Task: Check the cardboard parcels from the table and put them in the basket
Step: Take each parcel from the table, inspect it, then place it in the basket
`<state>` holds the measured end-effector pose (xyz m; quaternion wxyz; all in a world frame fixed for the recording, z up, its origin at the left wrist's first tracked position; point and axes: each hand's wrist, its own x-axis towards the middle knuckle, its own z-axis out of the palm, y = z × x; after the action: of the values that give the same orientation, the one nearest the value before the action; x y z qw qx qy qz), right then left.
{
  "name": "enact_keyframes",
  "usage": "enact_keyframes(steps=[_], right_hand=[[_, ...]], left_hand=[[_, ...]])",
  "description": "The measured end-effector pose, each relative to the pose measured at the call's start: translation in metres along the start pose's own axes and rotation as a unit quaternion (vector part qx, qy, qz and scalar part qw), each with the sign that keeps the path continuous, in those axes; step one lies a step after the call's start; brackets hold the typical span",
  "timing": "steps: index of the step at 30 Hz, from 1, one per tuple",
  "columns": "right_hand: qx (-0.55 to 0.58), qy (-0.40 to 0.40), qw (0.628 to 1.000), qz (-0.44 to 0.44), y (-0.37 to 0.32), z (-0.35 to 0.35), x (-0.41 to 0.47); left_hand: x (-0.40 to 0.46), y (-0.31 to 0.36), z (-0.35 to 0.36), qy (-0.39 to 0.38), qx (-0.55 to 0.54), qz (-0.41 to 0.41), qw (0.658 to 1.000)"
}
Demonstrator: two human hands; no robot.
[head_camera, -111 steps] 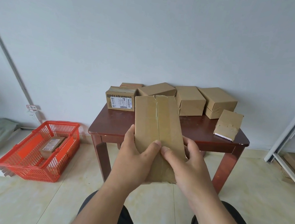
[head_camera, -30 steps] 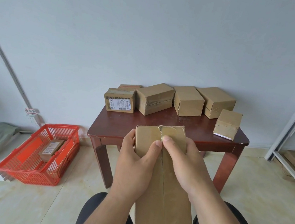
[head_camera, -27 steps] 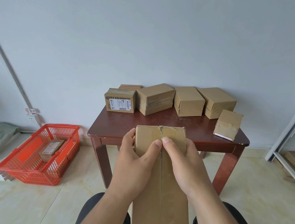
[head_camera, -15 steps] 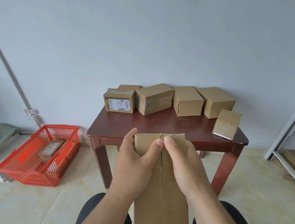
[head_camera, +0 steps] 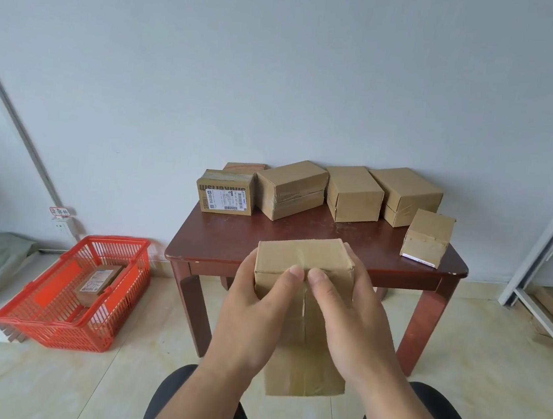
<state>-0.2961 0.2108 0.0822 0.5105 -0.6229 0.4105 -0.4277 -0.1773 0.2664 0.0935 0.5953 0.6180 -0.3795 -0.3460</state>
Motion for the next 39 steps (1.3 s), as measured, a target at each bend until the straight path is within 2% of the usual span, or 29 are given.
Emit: enact_keyframes(steps=[7,18,27,32,39], right_hand=[[0.06,0.012,0.997,0.051,0.01,0.004,0.002],[0.097,0.073,0.992,0.024,0.018,0.017,0.002],[0.092,0.111,0.989,-0.024,0.016,0.014,0.003],[0.076,0.102,0.992,-0.028,0.024,0.02,-0.002],[0.095,0.123,0.987,-0.027,0.025,0.019,0.001]], left_hand=[[-0.001,-0.009,0.005,0.019,0.014,0.013,1.0],[0.008,-0.017,0.015,0.12,-0.037,0.053,0.991],[0.002,-0.023,0.022,0.129,-0.047,0.087,0.987],[0.01,-0.026,0.016,0.135,-0.022,0.064,0.989],[0.004,-0.034,0.017,0.132,-0.004,0.104,0.986]])
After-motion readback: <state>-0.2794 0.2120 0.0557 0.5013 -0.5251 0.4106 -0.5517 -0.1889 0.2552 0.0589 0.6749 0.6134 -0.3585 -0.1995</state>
